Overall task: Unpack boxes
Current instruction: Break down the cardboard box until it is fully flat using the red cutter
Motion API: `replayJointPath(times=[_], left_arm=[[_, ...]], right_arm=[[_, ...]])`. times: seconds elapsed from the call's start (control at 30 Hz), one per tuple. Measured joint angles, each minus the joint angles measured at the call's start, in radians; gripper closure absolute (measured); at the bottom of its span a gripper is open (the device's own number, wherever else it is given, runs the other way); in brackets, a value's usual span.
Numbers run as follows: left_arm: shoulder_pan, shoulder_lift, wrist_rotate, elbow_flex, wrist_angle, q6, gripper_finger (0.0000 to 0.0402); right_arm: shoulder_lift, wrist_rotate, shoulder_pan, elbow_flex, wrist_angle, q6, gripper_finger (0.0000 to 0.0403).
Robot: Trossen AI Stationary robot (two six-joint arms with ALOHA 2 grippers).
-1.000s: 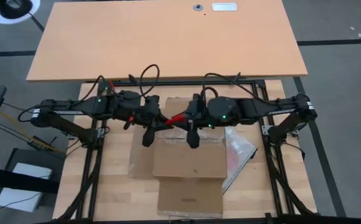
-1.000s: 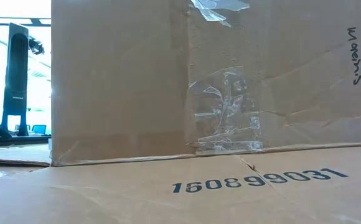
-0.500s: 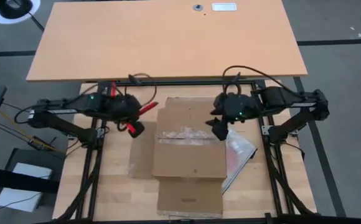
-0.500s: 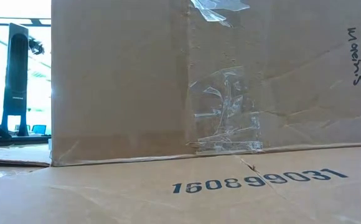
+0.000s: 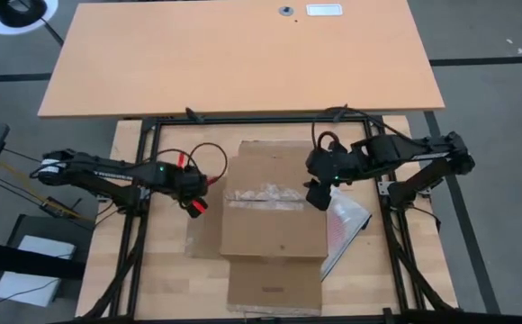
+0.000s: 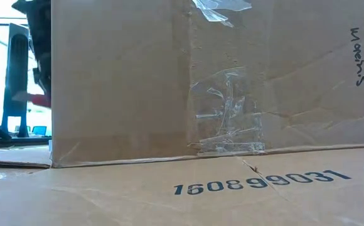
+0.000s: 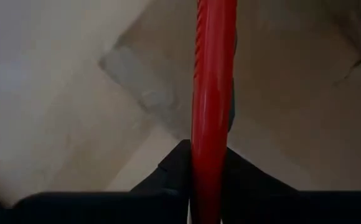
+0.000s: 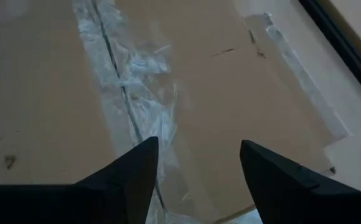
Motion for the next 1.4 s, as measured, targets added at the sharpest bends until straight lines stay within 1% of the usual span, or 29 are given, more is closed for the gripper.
replayJointPath(times=[0.07, 0.17, 0.23, 0.33, 0.4, 0.47, 0.53, 0.57, 0.63, 0.7, 0.8, 0.9, 1.03, 1.17, 1.3, 1.4], left_arm=[[0.006, 0.000, 0.012, -0.036, 0.026, 0.005, 0.0323], [0.008, 0.000, 0.018, -0.062, 0.041, 0.016, 0.0287], [0.008, 0.000, 0.053, -0.064, 0.019, 0.058, 0.0262], [0.006, -0.001, 0.155, 0.014, -0.021, 0.162, 0.0232], [-0.012, -0.020, 0.179, 0.100, -0.024, 0.268, 0.0219], [-0.032, -0.028, 0.139, 0.195, -0.018, 0.389, 0.0214], [-0.047, -0.027, 0.040, 0.266, -0.002, 0.546, 0.0213], [-0.052, -0.027, -0.011, 0.289, -0.001, 0.636, 0.0212], [-0.053, -0.025, -0.078, 0.309, 0.041, 0.807, 0.0212], [-0.053, -0.022, -0.107, 0.308, 0.070, 0.935, 0.0212], [-0.053, -0.009, -0.115, 0.307, 0.093, 1.055, 0.0212], [-0.053, 0.004, -0.116, 0.307, 0.116, 1.113, 0.0212], [-0.053, 0.006, -0.114, 0.307, 0.168, 1.139, 0.0215], [-0.053, 0.016, -0.085, 0.307, 0.210, 1.156, 0.0215], [-0.053, 0.034, -0.081, 0.307, 0.183, 1.159, 0.0215], [-0.055, 0.040, -0.040, 0.307, 0.152, 1.157, 0.0215]], right_arm=[[0.000, -0.004, -0.001, -0.001, 0.001, 0.000, 0.0174], [0.000, -0.006, -0.004, -0.001, 0.002, -0.002, 0.0174], [0.000, -0.018, -0.010, -0.001, 0.004, -0.011, 0.0174], [0.000, -0.066, -0.013, -0.001, 0.014, -0.010, 0.0174], [0.000, -0.095, -0.011, -0.001, 0.032, -0.003, 0.0174], [0.000, -0.102, -0.001, -0.009, 0.089, 0.001, 0.0174], [0.001, -0.102, 0.006, -0.033, 0.165, 0.001, 0.0174], [0.001, -0.102, 0.006, -0.053, 0.205, 0.001, 0.0174], [0.002, -0.102, 0.006, -0.090, 0.254, 0.013, 0.0174], [0.002, -0.102, 0.007, -0.132, 0.297, 0.034, 0.0175], [0.003, -0.111, 0.019, -0.202, 0.374, 0.046, 0.0175], [0.003, -0.119, 0.032, -0.255, 0.438, 0.053, 0.0175], [0.003, -0.111, 0.037, -0.310, 0.453, 0.107, 0.0176], [0.003, -0.109, 0.037, -0.365, 0.477, 0.114, 0.0176], [0.002, -0.110, 0.036, -0.386, 0.489, 0.118, 0.0180], [0.002, -0.110, 0.036, -0.387, 0.490, 0.121, 0.0184]])
